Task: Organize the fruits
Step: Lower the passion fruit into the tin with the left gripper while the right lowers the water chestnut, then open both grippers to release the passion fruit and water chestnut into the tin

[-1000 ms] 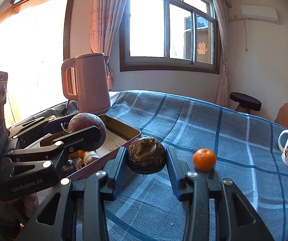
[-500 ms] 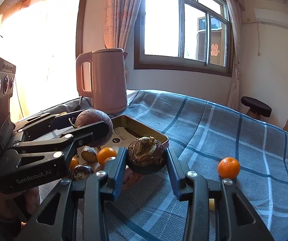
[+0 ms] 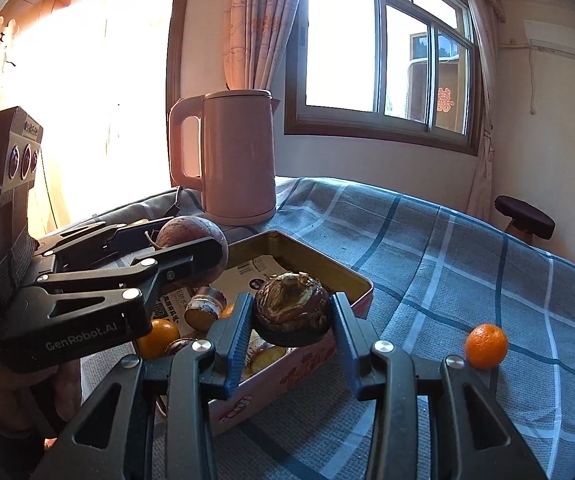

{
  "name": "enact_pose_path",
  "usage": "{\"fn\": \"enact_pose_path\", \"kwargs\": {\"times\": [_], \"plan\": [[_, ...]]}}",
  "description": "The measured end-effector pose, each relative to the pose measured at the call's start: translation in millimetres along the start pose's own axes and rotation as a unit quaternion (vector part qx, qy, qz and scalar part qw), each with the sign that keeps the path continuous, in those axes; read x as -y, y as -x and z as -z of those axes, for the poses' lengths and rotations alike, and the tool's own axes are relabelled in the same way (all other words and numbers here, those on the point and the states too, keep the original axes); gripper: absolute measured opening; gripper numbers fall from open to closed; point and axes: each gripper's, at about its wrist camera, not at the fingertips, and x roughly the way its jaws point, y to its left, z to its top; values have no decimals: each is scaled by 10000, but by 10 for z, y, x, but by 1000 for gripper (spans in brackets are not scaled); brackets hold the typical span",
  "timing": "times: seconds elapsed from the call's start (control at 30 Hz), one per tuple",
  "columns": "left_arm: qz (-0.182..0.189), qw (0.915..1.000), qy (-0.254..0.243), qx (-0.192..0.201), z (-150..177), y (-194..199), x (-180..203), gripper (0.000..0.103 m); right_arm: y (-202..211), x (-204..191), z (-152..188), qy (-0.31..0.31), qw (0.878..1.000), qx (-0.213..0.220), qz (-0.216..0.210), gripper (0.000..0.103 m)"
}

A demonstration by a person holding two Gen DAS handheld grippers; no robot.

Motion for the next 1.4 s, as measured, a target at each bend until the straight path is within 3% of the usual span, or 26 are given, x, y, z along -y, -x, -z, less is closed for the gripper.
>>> {"fn": "enact_pose_path", "kwargs": {"times": [0.27,1.4], "plan": [[-119,9996,126,-211,24,-34,-185,53,-102,-126,0,96,9998,-97,-119,42],[-78,9970,-31,-768,99,-199,-158,53,-283,-251,110,183,9981,-494,-306,42]]}}
